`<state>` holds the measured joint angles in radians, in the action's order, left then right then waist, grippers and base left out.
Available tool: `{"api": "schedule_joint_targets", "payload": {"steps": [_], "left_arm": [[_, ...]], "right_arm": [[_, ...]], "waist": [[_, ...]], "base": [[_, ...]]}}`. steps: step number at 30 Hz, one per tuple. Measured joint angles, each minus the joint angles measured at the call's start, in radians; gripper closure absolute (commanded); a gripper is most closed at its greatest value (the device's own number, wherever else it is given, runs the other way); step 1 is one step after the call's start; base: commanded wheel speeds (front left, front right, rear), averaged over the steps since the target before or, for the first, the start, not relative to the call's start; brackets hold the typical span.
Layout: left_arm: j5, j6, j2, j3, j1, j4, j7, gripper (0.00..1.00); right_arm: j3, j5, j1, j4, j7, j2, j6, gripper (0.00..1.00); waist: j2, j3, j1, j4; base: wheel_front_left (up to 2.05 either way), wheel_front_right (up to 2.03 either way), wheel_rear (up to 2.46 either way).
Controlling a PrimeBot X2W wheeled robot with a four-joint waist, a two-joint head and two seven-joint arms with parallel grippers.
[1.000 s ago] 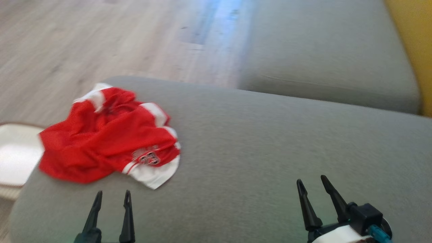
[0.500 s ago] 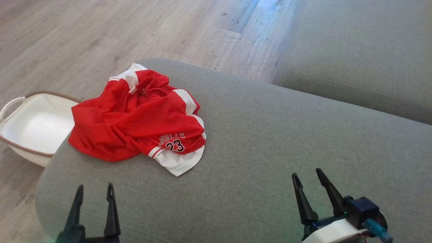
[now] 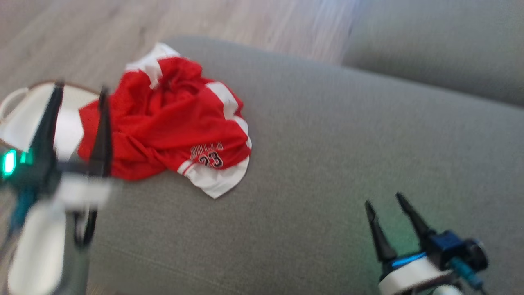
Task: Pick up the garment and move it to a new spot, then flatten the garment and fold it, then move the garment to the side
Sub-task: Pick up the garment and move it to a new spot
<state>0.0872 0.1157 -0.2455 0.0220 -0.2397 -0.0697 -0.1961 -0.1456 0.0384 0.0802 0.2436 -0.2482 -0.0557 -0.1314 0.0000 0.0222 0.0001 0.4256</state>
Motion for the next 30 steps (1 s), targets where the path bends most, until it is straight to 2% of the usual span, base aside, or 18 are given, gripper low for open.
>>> {"api": "schedule_joint_targets", "payload": {"steps": [3,5,9,13,17,22,26,28,29,30], "left_arm": [[0.054,0.009,-0.025,0.091,-0.196,-0.053,0.114,0.00],[0.102,0.009,-0.044,0.189,-0.317,-0.104,0.194,0.00],[0.246,0.017,-0.060,0.363,-0.516,-0.251,0.336,0.00],[0.368,0.017,-0.058,0.486,-0.652,-0.418,0.463,0.00],[0.457,0.017,-0.059,0.589,-0.704,-0.548,0.593,0.00],[0.494,0.017,-0.066,0.666,-0.719,-0.667,0.635,0.00],[0.495,0.017,-0.065,0.695,-0.725,-0.743,0.608,0.00],[0.518,0.017,-0.063,0.704,-0.725,-0.768,0.586,0.73],[0.524,0.017,-0.063,0.715,-0.726,-0.774,0.574,1.00],[0.526,0.017,-0.062,0.723,-0.727,-0.782,0.560,1.00]], "right_arm": [[0.003,-0.011,-0.044,-0.007,0.000,-0.049,0.000,0.00],[0.008,-0.014,-0.078,-0.015,0.000,-0.082,0.000,0.00],[0.020,-0.013,-0.123,-0.040,-0.003,-0.136,0.000,0.00],[0.022,-0.013,-0.151,-0.046,-0.003,-0.175,0.000,0.00],[0.029,-0.013,-0.152,-0.058,-0.003,-0.191,0.000,0.00],[0.053,-0.012,-0.151,-0.075,-0.003,-0.213,0.000,0.00],[0.056,-0.012,-0.151,-0.086,-0.003,-0.214,0.000,0.00],[0.056,-0.012,-0.152,-0.090,-0.003,-0.214,0.000,0.00],[0.057,-0.012,-0.152,-0.090,-0.003,-0.214,0.000,0.00],[0.057,-0.012,-0.152,-0.090,-0.003,-0.214,0.000,0.00]], "waist": [[0.0000,0.067,0.0001,-0.008],[0.0000,0.111,0.0002,-0.012],[0.0000,0.198,0.0003,-0.020],[0.0000,0.271,0.0004,-0.031],[0.0000,0.315,0.0002,-0.051],[0.0000,0.352,0.0001,-0.074],[-0.0001,0.375,0.0000,-0.081],[0.0000,0.381,0.0000,-0.081],[0.0000,0.382,-0.0001,-0.080],[0.0000,0.382,0.0000,-0.079]], "base": [[0.00,0.00,0.00],[0.00,0.00,0.00],[0.00,0.00,0.00],[0.00,0.00,0.00],[0.00,0.00,0.00],[0.00,0.00,0.00],[0.00,0.00,0.00],[0.00,0.00,0.00],[0.00,0.00,0.00],[0.00,0.00,0.00]]}}
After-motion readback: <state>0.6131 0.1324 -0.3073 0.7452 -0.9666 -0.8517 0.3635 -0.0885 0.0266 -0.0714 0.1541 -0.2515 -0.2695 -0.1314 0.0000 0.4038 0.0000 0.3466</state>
